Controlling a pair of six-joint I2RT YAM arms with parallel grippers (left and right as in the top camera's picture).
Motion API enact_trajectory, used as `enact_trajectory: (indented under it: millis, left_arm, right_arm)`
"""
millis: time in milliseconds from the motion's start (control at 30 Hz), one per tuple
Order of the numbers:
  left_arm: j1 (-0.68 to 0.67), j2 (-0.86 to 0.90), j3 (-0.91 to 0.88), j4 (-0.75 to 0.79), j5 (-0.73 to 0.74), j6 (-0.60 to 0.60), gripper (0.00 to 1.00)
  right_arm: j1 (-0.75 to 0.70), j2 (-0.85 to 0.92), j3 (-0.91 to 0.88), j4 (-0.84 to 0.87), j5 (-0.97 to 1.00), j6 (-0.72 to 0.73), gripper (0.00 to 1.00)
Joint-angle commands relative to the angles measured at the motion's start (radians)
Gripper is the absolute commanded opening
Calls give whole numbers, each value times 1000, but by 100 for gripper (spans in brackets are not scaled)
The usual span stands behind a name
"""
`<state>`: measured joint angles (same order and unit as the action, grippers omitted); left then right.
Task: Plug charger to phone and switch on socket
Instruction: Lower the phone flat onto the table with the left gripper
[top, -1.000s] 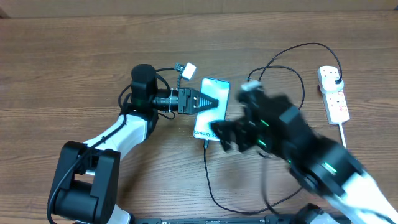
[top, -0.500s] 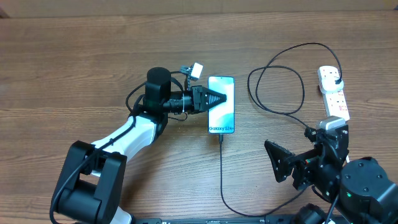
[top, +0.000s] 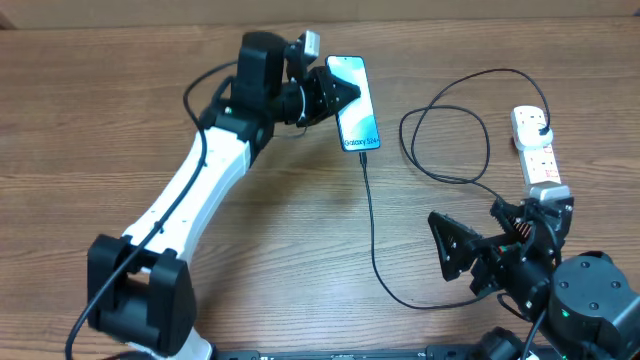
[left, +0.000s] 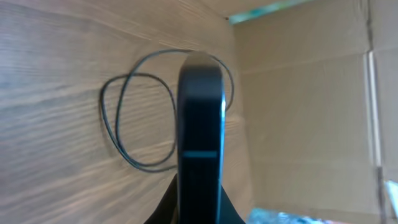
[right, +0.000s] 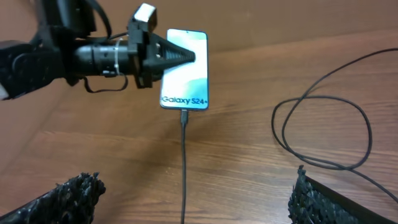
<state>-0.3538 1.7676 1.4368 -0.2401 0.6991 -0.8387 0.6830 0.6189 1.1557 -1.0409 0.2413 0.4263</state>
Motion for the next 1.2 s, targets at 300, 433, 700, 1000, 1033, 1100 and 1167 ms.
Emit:
enact_trajectory:
  millis: [300, 433, 700, 1000, 1033, 1100, 1167]
  left_arm:
    - [16, 320, 208, -614, 9, 579, 4]
    - [17, 393, 208, -673, 8, 633, 4]
    - [21, 505, 208, -657, 8, 635, 4]
    - [20, 531, 208, -658, -103, 495, 4]
    - [20, 531, 208, -661, -140, 470, 4]
    - [20, 531, 208, -668, -230, 419, 4]
    - [19, 531, 208, -676, -319, 365, 4]
  right_arm:
    - [2, -3, 10, 7, 13, 16, 100]
    - [2, -2, 7, 8, 11, 24, 100]
    - [2, -2, 6, 6, 12, 23, 100]
    - [2, -1, -26, 14, 12, 24, 100]
    - [2, -1, -29, 14, 12, 24, 100]
    - [2, -1, -33, 14, 12, 23, 100]
    - [2, -1, -35, 14, 12, 23, 100]
